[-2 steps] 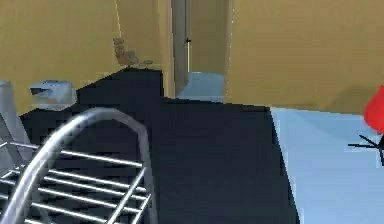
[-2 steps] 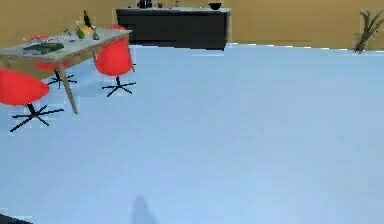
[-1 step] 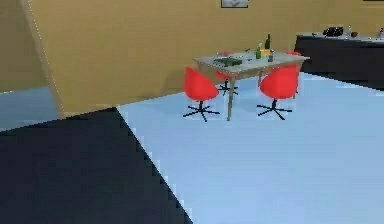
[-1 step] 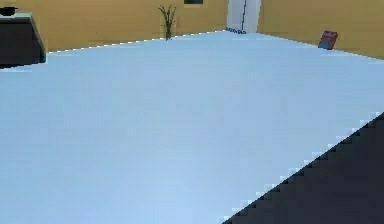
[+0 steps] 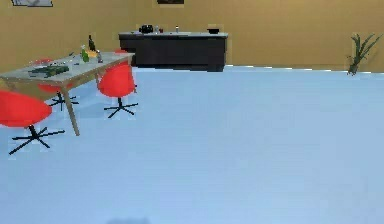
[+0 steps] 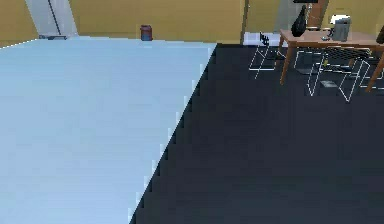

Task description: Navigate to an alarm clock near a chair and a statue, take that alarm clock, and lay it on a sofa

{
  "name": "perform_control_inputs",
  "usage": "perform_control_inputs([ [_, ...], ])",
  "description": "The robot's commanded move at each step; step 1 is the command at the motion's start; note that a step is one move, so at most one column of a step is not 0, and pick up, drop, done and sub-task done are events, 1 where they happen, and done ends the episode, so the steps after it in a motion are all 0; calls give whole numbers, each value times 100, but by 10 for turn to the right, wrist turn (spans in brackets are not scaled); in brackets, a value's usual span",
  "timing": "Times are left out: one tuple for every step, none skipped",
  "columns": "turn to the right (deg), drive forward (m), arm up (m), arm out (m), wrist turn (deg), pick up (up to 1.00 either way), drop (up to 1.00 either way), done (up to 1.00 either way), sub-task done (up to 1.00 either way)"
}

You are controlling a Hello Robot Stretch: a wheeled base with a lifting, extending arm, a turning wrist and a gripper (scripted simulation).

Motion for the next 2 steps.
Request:
perform_control_inputs([
  [30, 0, 0, 0, 0, 0, 0, 0, 0],
  [0, 35, 0, 0, 0, 0, 0, 0, 0],
])
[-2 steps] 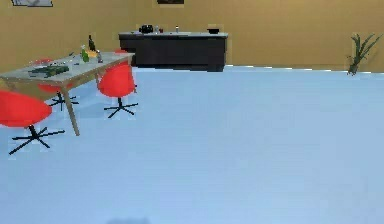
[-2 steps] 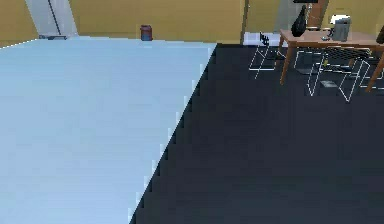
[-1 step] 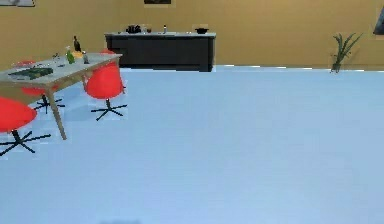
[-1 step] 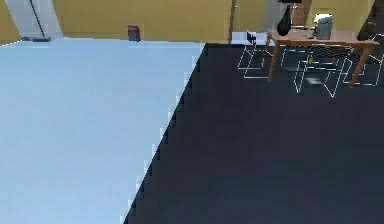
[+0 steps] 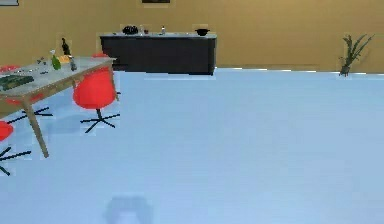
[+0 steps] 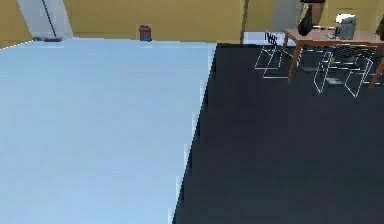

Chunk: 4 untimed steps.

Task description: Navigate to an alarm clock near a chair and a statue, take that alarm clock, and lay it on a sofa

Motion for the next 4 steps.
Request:
perform_control_inputs([
  [-450, 0, 0, 0, 0, 0, 0, 0, 0],
  [-420, 0, 0, 0, 0, 0, 0, 0, 0],
  [0, 75, 0, 0, 0, 0, 0, 0, 0],
  [-90, 0, 0, 0, 0, 0, 0, 0, 0],
])
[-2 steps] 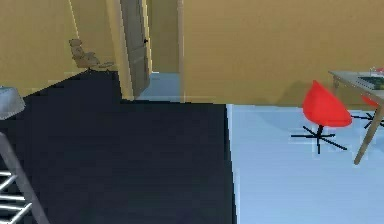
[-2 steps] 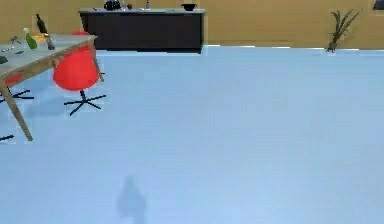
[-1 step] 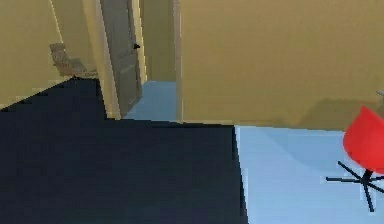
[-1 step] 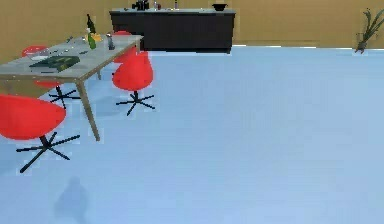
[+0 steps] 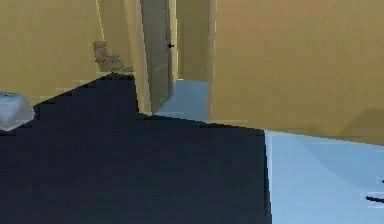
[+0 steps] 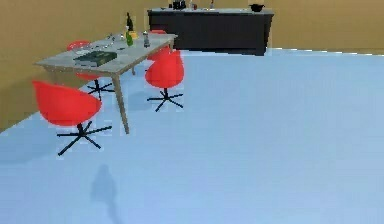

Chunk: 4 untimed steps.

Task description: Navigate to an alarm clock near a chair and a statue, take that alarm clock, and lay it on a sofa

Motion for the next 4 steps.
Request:
perform_control_inputs([
  [0, 100, 0, 0, 0, 0, 0, 0, 0],
  [0, 100, 0, 0, 0, 0, 0, 0, 0],
  [-30, 0, 0, 0, 0, 0, 0, 0, 0],
  [0, 90, 0, 0, 0, 0, 0, 0, 0],
])
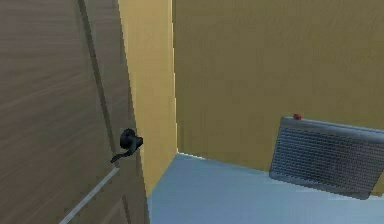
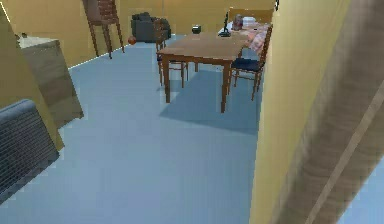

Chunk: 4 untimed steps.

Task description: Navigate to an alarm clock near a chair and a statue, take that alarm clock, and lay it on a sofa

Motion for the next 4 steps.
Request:
perform_control_inputs([
  [150, 0, 0, 0, 0, 0, 0, 0, 0],
  [0, 30, 0, 0, 0, 0, 0, 0, 0],
  [450, 0, 0, 0, 0, 0, 0, 0, 0],
  [210, 0, 0, 0, 0, 0, 0, 0, 0],
])
